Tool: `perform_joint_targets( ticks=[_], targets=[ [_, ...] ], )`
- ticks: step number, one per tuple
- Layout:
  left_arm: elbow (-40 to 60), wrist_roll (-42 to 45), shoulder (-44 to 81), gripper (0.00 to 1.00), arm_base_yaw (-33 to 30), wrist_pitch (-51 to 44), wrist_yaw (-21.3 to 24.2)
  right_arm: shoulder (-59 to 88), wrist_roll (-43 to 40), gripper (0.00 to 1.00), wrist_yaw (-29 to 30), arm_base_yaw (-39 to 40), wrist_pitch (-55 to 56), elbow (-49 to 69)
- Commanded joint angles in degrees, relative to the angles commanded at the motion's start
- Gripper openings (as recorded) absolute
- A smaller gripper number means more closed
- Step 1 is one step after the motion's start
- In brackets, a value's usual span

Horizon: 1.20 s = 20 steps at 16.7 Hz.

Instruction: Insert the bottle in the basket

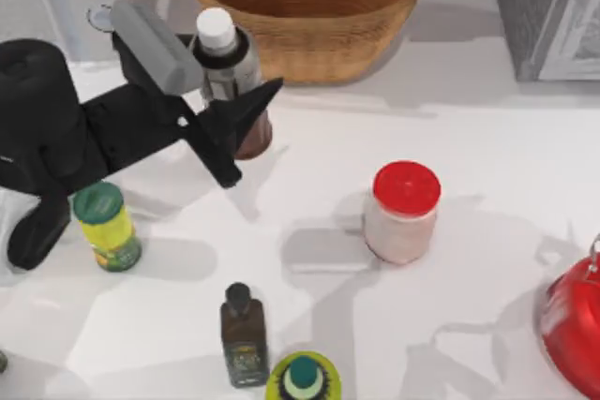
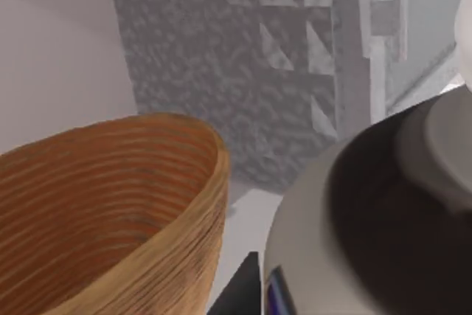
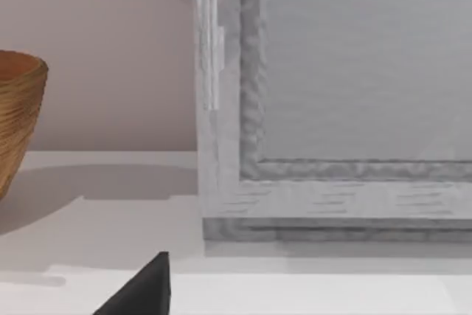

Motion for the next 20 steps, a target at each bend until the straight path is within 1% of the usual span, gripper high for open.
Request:
perform_joint_targets(
  ticks=[5, 8, 10, 16, 17, 18, 20],
  targets=[
    [-6.5, 0.8, -15.1, 0.0, 7.2, -13.3, 4.0, 0.0, 0.0, 1.0, 0.0, 0.0, 0.0, 0.0],
    [-9.4, 1.0, -20.3, 0.0, 11.5, -20.4, 4.4, 0.0, 0.0, 1.0, 0.0, 0.0, 0.0, 0.0],
    [-10.4, 1.1, -21.7, 0.0, 13.4, -23.0, 4.3, 0.0, 0.0, 1.0, 0.0, 0.0, 0.0, 0.0],
    [-10.4, 1.2, -21.7, 0.0, 13.4, -23.3, 4.1, 0.0, 0.0, 1.0, 0.0, 0.0, 0.0, 0.0],
    [-9.8, 0.9, -21.3, 0.0, 13.0, -23.3, 3.5, 0.0, 0.0, 1.0, 0.0, 0.0, 0.0, 0.0],
    [-8.5, 0.3, -20.5, 0.0, 12.3, -23.4, 2.3, 0.0, 0.0, 1.0, 0.0, 0.0, 0.0, 0.0],
    [-4.2, -1.3, -17.6, 0.0, 10.0, -24.0, -1.8, 0.0, 0.0, 1.0, 0.0, 0.0, 0.0, 0.0]
  ],
)
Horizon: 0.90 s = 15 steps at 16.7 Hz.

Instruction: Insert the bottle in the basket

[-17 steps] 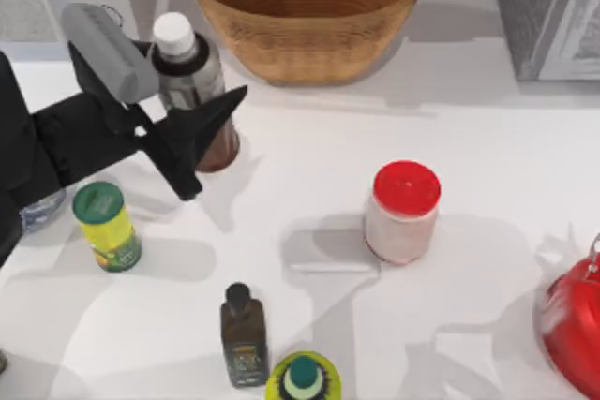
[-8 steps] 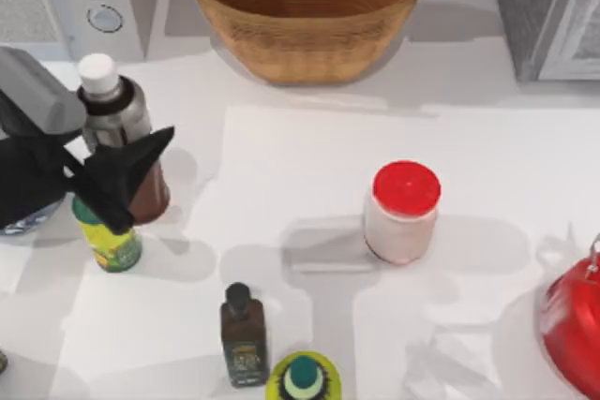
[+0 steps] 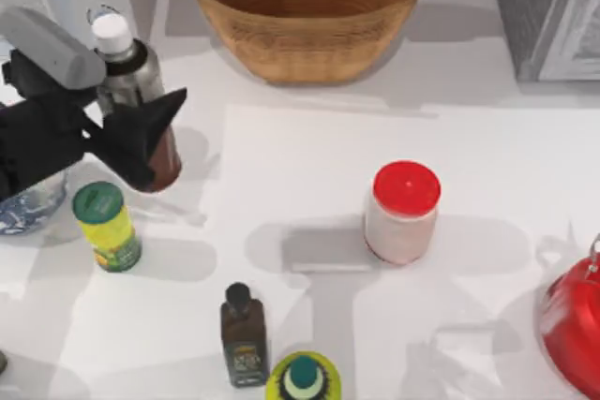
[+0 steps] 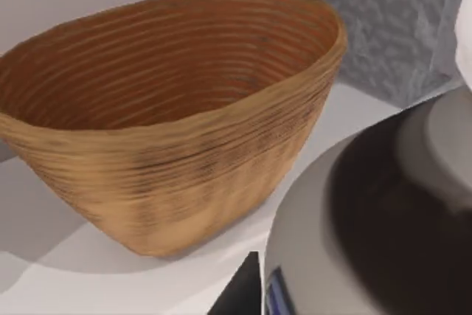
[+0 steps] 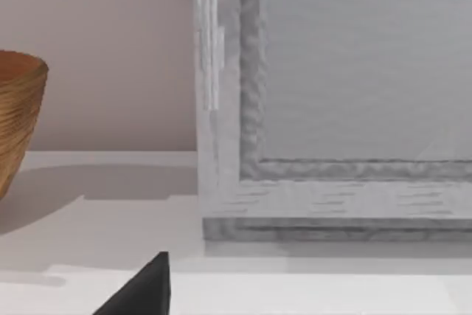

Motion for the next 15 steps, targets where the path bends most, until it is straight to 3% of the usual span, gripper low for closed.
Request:
perform_joint_targets(
  ticks=[4, 11, 15],
  targets=[
    [15.8, -3.8, 9.9, 0.0, -6.1, -3.5, -13.5, 0.0, 0.0, 1.0, 0.0, 0.0, 0.0, 0.0],
    [59.8, -8.9, 32.6, 0.0, -17.8, -18.9, -43.7, 0.0, 0.0, 1.0, 0.0, 0.0, 0.0, 0.0],
    [80.8, -12.0, 44.0, 0.0, -23.5, -30.4, -58.2, 0.0, 0.0, 1.0, 0.0, 0.0, 0.0, 0.0]
  ],
)
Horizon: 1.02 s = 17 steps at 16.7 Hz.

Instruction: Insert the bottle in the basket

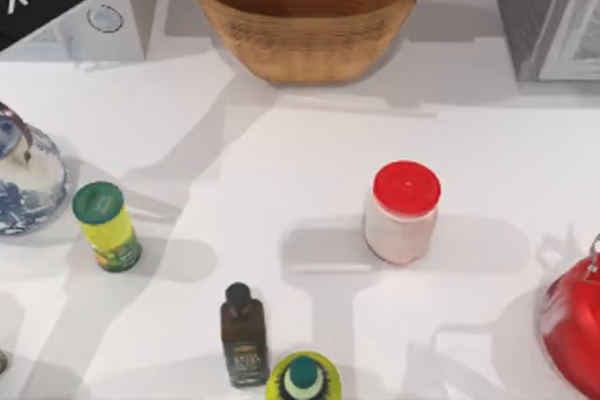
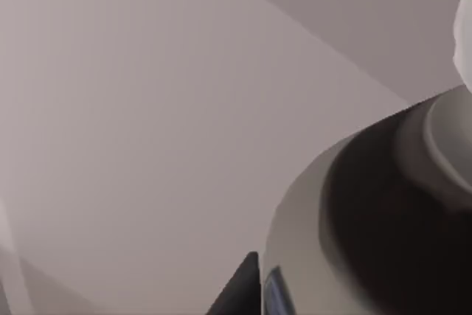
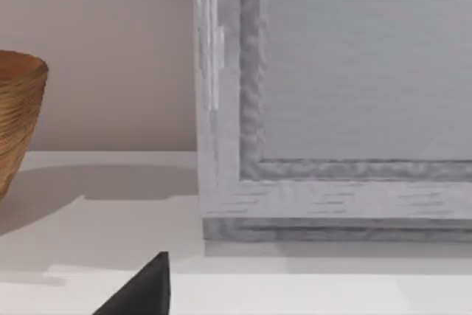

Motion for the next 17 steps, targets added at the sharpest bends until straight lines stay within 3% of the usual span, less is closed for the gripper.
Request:
perform_joint_targets(
  ticks=[3, 6, 17],
  targets=[
    [9.6, -2.4, 5.7, 0.0, -2.8, -7.2, -7.3, 0.0, 0.0, 1.0, 0.0, 0.0, 0.0, 0.0],
    [13.8, -3.8, 8.5, 0.0, -4.1, -11.0, -10.6, 0.0, 0.0, 1.0, 0.0, 0.0, 0.0, 0.0],
    [16.9, -3.3, 15.0, 0.0, -2.1, -7.6, -8.8, 0.0, 0.0, 1.0, 0.0, 0.0, 0.0, 0.0]
  ],
)
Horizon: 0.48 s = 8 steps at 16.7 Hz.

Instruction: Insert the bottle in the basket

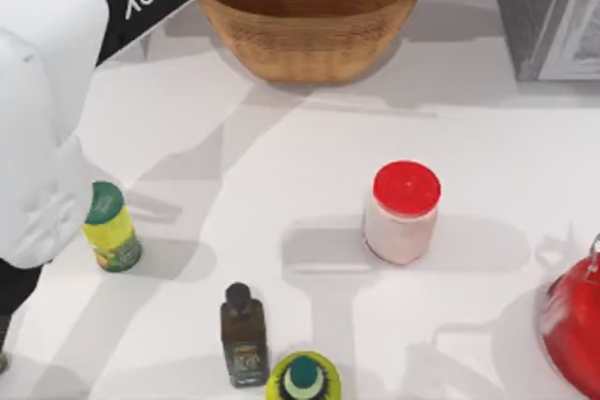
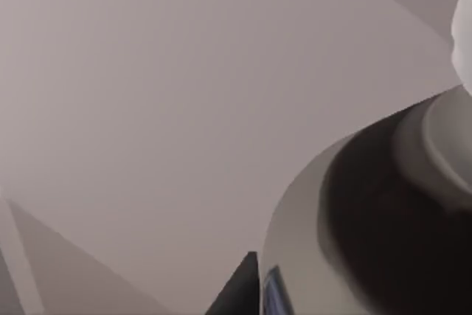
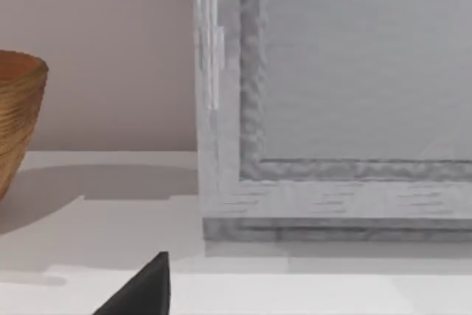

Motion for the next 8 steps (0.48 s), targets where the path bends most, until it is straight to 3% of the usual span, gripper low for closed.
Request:
perform_joint_targets(
  ticks=[6, 8],
  targets=[
    [1.5, 0.2, 2.9, 0.0, 0.8, 1.6, 0.9, 0.0, 0.0, 1.0, 0.0, 0.0, 0.0, 0.0],
    [1.5, 0.2, 2.9, 0.15, 0.8, 1.6, 0.9, 0.0, 0.0, 1.0, 0.0, 0.0, 0.0, 0.0]
  ],
)
